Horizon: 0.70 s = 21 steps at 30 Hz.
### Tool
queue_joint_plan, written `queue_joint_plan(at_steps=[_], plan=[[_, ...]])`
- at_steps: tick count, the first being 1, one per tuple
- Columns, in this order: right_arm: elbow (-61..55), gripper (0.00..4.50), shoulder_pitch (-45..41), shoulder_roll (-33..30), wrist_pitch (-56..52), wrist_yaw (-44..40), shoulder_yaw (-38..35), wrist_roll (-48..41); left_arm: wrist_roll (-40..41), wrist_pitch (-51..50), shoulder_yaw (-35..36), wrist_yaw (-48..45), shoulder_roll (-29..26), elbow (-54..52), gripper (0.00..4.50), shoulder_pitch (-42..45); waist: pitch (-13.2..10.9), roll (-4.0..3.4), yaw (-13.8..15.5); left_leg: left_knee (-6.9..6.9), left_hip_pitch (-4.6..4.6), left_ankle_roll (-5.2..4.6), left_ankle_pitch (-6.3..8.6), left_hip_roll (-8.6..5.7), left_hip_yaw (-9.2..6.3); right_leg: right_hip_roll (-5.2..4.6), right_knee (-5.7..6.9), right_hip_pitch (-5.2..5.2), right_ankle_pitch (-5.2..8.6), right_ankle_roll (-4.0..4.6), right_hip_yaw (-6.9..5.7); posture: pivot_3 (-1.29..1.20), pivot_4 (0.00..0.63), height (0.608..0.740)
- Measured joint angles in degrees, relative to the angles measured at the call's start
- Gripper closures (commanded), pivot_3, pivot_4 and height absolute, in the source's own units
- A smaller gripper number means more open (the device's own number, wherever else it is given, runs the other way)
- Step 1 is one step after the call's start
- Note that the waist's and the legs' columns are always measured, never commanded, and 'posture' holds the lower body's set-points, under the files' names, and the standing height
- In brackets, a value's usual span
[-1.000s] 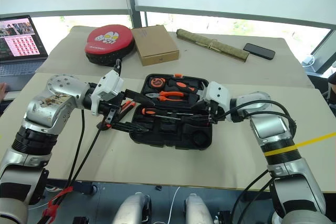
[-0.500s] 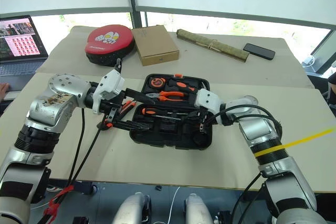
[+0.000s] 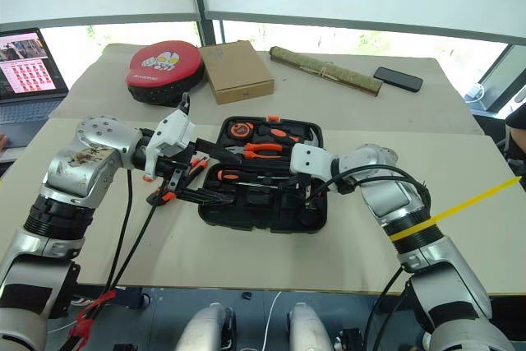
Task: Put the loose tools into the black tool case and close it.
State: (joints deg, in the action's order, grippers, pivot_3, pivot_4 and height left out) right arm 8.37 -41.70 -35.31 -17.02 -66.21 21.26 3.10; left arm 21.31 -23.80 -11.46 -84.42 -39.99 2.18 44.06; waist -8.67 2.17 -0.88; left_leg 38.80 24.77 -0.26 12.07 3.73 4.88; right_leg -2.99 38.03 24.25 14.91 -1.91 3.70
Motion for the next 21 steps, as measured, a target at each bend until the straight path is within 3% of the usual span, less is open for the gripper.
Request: queue_joint_plan(at_steps=[3,7,9,15,20,21], plan=[[-0.27,4.49,-0.39,0.99,-3.11,0.17,-2.02,-2.45,-0.22,-0.05,0.24,1.04,-0.32,-0.39,0.00,-0.58,0.00,0.00,0.02,0.00,0.02,0.00,0.00,0.00,0.01,0.00,0.00,0.02,0.00,0.00,0.01,0.00,0.150,0.740],[-7.46,4.49,-0.55,1.54,-9.60,0.81,-10.13,-10.32,-0.65,-1.06,3.66,5.38,-3.11,-2.65,0.00,-6.33,-0.04,-0.05,-0.08,-0.06,0.05,0.00,0.00,0.04,0.00,0.00,0.03,0.09,-0.01,0.01,0.03,0.00,0.150,0.740],[-11.81,3.92,-0.50,0.90,-13.45,0.86,-13.50,-14.29,-0.56,-2.79,6.39,7.86,-4.90,-4.31,0.00,-9.53,-0.04,-0.05,0.06,-0.07,0.05,0.00,0.00,0.05,-0.01,-0.01,0.03,0.08,-0.01,0.01,0.01,0.00,0.150,0.740],[-28.94,2.05,9.47,-2.77,-28.04,1.51,-24.73,-31.17,1.75,-10.68,30.99,19.22,-8.74,-13.94,0.00,-36.81,-0.07,0.00,-0.05,-0.20,-0.03,0.00,0.10,0.08,0.01,-0.13,-0.01,0.08,0.01,0.04,-0.07,0.00,0.150,0.740],[-37.10,0.22,14.53,-4.94,-31.41,3.49,-25.73,-37.58,3.66,-12.53,43.90,22.40,-8.70,-20.10,0.00,-51.60,-0.10,0.05,0.37,-0.19,-0.24,0.08,0.07,0.06,0.12,-0.39,-0.08,-0.08,0.06,0.12,-0.19,0.00,0.150,0.740],[-37.87,0.04,15.70,-5.44,-31.74,4.35,-26.17,-38.18,3.30,-12.86,44.56,22.64,-8.90,-19.79,0.00,-54.27,-0.10,0.06,0.44,-0.20,-0.26,0.08,0.07,0.05,0.13,-0.40,-0.08,-0.09,0.06,0.12,-0.20,0.00,0.150,0.740]])
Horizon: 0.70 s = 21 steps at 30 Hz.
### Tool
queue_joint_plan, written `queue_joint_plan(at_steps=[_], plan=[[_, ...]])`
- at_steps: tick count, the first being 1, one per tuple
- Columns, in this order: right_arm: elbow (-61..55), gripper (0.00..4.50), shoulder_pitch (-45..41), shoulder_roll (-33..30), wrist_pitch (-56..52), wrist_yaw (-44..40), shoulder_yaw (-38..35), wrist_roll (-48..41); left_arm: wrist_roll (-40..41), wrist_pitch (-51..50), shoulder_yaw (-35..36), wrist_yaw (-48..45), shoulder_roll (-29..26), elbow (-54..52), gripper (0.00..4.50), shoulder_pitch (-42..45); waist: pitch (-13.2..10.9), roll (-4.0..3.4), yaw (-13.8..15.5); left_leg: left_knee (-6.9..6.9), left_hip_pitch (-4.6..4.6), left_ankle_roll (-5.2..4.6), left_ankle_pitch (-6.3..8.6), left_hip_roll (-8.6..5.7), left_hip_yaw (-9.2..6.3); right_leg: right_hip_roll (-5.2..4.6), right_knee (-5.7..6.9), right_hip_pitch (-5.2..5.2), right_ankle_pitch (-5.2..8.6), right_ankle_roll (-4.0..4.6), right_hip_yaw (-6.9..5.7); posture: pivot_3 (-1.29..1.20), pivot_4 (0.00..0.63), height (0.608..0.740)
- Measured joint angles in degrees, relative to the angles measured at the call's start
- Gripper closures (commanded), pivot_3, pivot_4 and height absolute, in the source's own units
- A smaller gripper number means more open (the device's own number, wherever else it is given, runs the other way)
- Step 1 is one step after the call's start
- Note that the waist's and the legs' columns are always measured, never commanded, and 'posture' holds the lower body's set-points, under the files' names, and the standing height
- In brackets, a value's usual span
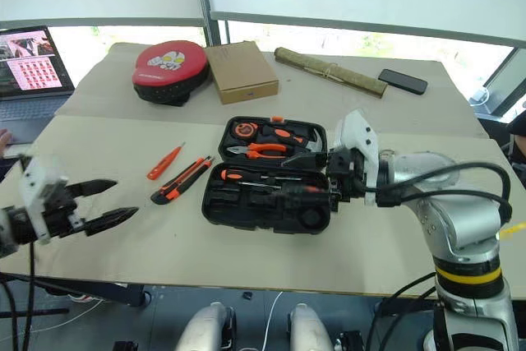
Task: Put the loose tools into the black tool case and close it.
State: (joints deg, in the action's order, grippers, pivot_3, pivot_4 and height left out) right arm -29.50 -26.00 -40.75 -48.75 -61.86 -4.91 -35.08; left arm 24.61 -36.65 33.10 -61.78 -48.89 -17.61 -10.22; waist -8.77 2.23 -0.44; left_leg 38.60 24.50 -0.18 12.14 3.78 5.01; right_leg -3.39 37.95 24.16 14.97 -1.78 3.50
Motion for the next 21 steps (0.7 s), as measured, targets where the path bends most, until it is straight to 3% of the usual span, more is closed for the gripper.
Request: queue_joint_plan(at_steps=[5,8,11,15,21], plan=[[-0.87,0.04,0.49,-0.39,-0.24,3.18,-0.23,-0.45,-0.07,-2.71,-3.06,1.10,-4.71,3.96,0.00,4.72,-0.01,0.11,0.82,0.00,-0.02,0.11,-0.07,-0.01,-0.04,0.05,0.00,0.09,0.11,0.31,-0.13,0.00,0.150,0.740],[-1.42,0.04,1.10,-0.81,-0.21,4.83,-0.62,-0.86,-0.94,-6.06,-10.64,2.33,-8.27,9.33,0.00,16.99,0.00,0.13,1.06,-0.01,-0.05,0.10,-0.07,0.01,0.08,0.04,-0.11,0.03,0.06,0.27,-0.09,0.00,0.150,0.740],[-2.91,0.04,2.94,-0.93,-0.21,7.22,-0.74,-1.47,-6.43,-12.52,-25.90,4.03,-8.68,20.95,0.00,37.00,0.03,0.20,1.30,-0.02,0.20,0.06,-0.10,-0.10,-0.02,0.15,-0.02,0.04,-0.06,-0.04,-0.08,0.00,0.150,0.740],[-6.38,0.04,6.40,-0.93,-0.26,10.33,-1.43,-2.39,-13.98,-15.68,-40.38,4.17,-3.69,36.54,0.00,56.59,0.04,0.25,1.13,0.00,0.37,0.05,-0.09,-0.12,-0.07,0.22,-0.03,0.16,-0.04,-0.08,-0.07,0.00,0.150,0.740],[-10.66,0.04,10.12,-0.68,-0.30,15.06,-2.05,-3.71,-23.38,-10.17,-51.20,4.37,6.44,62.70,0.00,72.92,0.00,0.31,0.14,0.01,0.58,-0.02,-0.05,-0.10,-0.16,0.27,-0.07,0.32,-0.04,-0.08,-0.07,0.00,0.150,0.740]])
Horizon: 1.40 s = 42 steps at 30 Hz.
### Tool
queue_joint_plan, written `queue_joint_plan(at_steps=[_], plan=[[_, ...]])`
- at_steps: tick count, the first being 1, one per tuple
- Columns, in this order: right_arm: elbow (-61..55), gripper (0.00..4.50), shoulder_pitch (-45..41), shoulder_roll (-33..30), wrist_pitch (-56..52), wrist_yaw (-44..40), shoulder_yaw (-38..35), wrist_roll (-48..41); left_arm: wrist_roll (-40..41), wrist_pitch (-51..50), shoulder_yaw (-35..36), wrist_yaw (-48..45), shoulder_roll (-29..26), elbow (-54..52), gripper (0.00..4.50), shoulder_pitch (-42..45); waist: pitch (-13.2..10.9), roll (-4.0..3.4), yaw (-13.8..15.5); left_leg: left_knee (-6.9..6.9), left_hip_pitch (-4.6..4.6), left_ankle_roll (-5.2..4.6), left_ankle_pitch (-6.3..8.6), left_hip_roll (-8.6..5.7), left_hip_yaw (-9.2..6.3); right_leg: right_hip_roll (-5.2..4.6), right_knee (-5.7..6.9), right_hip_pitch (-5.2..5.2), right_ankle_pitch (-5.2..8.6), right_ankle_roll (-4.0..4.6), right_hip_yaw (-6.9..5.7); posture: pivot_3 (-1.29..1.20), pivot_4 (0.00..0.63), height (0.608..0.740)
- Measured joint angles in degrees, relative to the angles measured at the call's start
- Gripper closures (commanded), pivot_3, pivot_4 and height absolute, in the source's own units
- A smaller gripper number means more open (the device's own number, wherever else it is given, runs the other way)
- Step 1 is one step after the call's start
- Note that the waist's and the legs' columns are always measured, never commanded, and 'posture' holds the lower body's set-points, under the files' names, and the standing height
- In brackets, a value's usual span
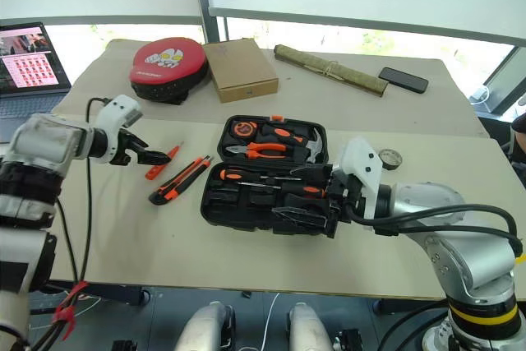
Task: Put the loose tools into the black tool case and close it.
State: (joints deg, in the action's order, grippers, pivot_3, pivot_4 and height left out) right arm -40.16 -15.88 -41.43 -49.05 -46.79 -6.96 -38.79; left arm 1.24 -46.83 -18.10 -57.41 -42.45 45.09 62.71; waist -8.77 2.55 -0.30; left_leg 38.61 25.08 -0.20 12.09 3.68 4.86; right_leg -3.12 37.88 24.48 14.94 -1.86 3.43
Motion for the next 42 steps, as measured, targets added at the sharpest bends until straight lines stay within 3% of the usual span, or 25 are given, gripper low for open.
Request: queue_joint_plan(at_steps=[4,5,7,17,24,27,32,35,42], plan=[[-1.30,0.04,1.12,-0.04,0.01,2.11,-0.19,-0.41,-4.95,6.33,-3.21,-0.09,3.86,11.58,0.00,4.26,-0.01,0.02,-0.19,0.03,0.05,0.00,0.00,-0.01,-0.03,-0.02,-0.01,-0.01,0.00,-0.01,-0.01,0.00,0.150,0.740],[-1.56,0.00,1.36,-0.07,0.01,2.48,-0.24,-0.54,-5.92,7.77,-3.43,-0.18,4.56,13.50,0.41,4.85,-0.01,0.03,-0.18,0.05,0.08,0.00,0.00,-0.01,-0.04,-0.02,0.00,0.00,0.00,-0.01,-0.02,0.00,0.150,0.740],[-1.77,0.00,1.51,-0.13,0.01,3.07,-0.31,-0.66,-6.68,9.16,-3.48,-0.25,5.07,16.07,0.58,6.09,-0.01,0.03,-0.15,0.09,0.08,0.00,0.00,-0.01,-0.05,-0.03,0.01,-0.01,0.00,-0.01,-0.03,0.00,0.150,0.740],[-3.18,0.00,3.16,-1.21,0.05,5.08,-1.54,-0.94,-10.26,13.07,-2.26,-2.34,7.03,22.62,4.07,8.70,-0.01,0.03,-0.04,0.12,0.07,0.00,0.00,-0.04,-0.08,-0.07,0.03,-0.06,0.01,-0.05,-0.05,0.00,0.150,0.740],[-3.70,0.00,7.53,-4.35,-0.14,4.52,-4.84,-3.44,-12.73,28.27,-1.95,-5.06,2.22,19.60,4.07,7.12,-0.08,0.15,-0.08,0.12,0.15,0.00,0.00,-0.01,-0.12,-0.06,0.03,-0.02,0.01,-0.04,-0.09,0.00,0.150,0.740],[-3.67,0.00,10.57,-6.96,-0.54,3.43,-6.21,-5.23,-9.36,32.48,-0.63,-17.23,1.67,8.49,4.07,7.23,-0.09,0.17,1.02,0.19,0.20,0.00,0.00,-0.09,-0.13,-0.19,-0.04,-0.11,0.00,-0.08,-0.17,0.00,0.150,0.740],[-3.74,0.00,10.96,-7.87,-0.51,3.55,-6.20,-5.26,-5.99,33.86,-0.83,-25.38,5.34,-3.47,4.07,6.30,-0.08,0.17,0.96,0.28,0.18,-0.02,0.01,-0.10,-0.15,-0.19,-0.07,-0.18,-0.04,-0.14,-0.15,0.00,0.150,0.740],[-3.71,0.00,10.79,-7.56,-0.44,4.99,-5.38,-5.12,-5.65,31.74,-4.51,-29.72,9.82,-11.90,4.07,3.72,-0.07,0.15,0.85,0.28,0.17,-0.02,0.01,-0.10,-0.19,-0.16,-0.04,-0.17,-0.04,-0.14,-0.15,0.00,0.150,0.740],[-5.29,0.00,12.72,-6.24,-0.39,8.37,-5.01,-5.18,-9.71,25.21,-11.13,-30.83,11.61,-16.78,4.07,1.90,-0.08,0.15,-0.17,0.27,0.17,-0.03,0.00,-0.10,-0.32,-0.05,0.03,-0.14,-0.03,-0.14,-0.08,0.00,0.150,0.740]])
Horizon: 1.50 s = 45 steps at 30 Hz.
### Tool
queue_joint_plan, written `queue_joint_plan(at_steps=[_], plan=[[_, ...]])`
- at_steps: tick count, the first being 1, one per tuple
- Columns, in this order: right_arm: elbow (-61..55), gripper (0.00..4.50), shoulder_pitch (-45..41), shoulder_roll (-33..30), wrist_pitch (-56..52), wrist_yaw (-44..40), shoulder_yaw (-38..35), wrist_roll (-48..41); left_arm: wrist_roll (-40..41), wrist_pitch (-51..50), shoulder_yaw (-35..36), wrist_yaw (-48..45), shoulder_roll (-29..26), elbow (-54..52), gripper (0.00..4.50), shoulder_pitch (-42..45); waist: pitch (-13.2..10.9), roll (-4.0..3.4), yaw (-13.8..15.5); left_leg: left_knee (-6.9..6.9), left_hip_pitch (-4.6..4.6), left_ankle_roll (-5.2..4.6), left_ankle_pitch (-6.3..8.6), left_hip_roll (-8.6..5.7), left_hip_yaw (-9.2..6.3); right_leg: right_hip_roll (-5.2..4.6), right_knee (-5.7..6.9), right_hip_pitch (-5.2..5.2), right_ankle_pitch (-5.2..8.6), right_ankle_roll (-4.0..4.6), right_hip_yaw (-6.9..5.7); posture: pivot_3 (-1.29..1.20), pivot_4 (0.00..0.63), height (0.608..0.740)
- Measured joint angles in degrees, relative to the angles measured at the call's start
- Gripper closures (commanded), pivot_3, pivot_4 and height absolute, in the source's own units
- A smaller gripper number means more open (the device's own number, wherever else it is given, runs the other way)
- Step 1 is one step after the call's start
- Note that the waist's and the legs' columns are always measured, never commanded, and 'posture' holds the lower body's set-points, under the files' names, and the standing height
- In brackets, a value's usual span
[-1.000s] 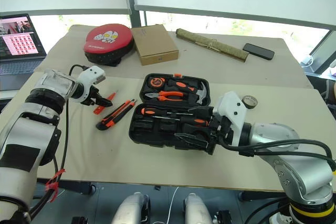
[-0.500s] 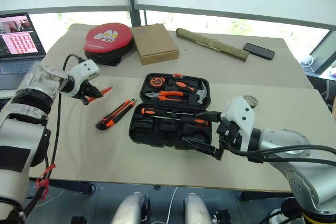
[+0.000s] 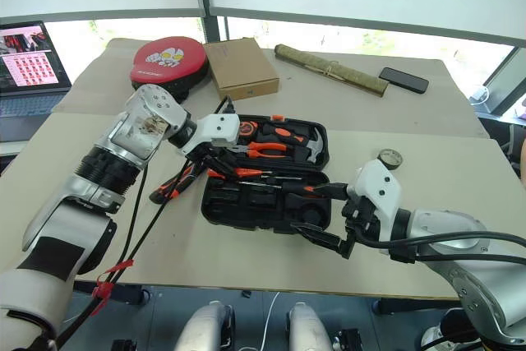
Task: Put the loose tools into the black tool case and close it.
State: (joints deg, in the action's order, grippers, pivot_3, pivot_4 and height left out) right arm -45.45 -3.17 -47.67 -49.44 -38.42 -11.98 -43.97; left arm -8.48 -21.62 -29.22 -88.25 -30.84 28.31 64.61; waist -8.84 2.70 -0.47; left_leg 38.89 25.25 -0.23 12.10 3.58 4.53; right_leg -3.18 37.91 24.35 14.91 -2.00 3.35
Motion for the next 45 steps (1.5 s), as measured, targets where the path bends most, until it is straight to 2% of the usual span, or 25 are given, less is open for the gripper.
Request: queue_joint_plan(at_steps=[13,23,32,33,41,45], plan=[[-2.46,0.00,2.62,1.14,0.30,3.87,-0.13,-0.05,-0.99,-2.32,-3.85,-2.50,2.60,-5.27,4.07,-2.42,0.00,0.00,0.10,0.03,0.00,0.00,0.00,-0.02,-0.05,-0.02,-0.01,-0.03,0.01,-0.01,0.00,0.00,0.150,0.740],[-2.80,0.00,3.47,1.14,0.32,4.81,-0.54,-0.26,-4.55,-0.99,-4.99,0.67,4.28,-0.90,4.07,-1.54,0.02,-0.03,0.11,0.04,-0.05,0.00,0.00,-0.08,-0.13,-0.03,0.01,-0.10,0.01,-0.01,-0.01,0.00,0.150,0.740],[-2.79,0.00,2.32,1.41,0.36,5.65,-0.89,-1.70,-5.53,-3.31,-5.57,-0.31,3.87,-1.75,4.07,-1.33,0.05,-0.07,-0.25,0.03,-0.09,-0.01,0.00,-0.08,-0.21,0.00,0.07,-0.11,0.01,0.00,0.00,0.00,0.150,0.740],[-2.79,0.00,2.17,1.49,0.36,5.91,-0.87,-1.72,-5.54,-3.38,-5.57,-0.13,3.87,-1.83,3.57,-1.37,0.05,-0.07,-0.24,0.04,-0.09,-0.01,-0.01,-0.08,-0.22,0.00,0.07,-0.12,0.01,0.00,-0.01,0.00,0.150,0.740],[-2.72,0.00,1.73,1.74,0.45,6.19,-0.74,-1.87,-4.26,-8.56,-4.85,-2.15,2.24,-5.10,0.96,-2.51,0.05,-0.07,-0.21,0.04,-0.06,-0.01,-0.01,-0.09,-0.23,-0.01,0.07,-0.08,0.01,-0.01,0.00,0.00,0.150,0.740],[-2.66,0.00,1.87,1.80,0.49,6.16,-0.79,-2.21,-0.16,-10.38,0.43,-2.68,-1.95,-9.19,0.96,-2.63,0.05,-0.07,-0.31,0.05,-0.05,-0.01,-0.01,-0.07,-0.27,-0.01,0.09,-0.06,0.01,0.00,0.00,0.00,0.150,0.740]])
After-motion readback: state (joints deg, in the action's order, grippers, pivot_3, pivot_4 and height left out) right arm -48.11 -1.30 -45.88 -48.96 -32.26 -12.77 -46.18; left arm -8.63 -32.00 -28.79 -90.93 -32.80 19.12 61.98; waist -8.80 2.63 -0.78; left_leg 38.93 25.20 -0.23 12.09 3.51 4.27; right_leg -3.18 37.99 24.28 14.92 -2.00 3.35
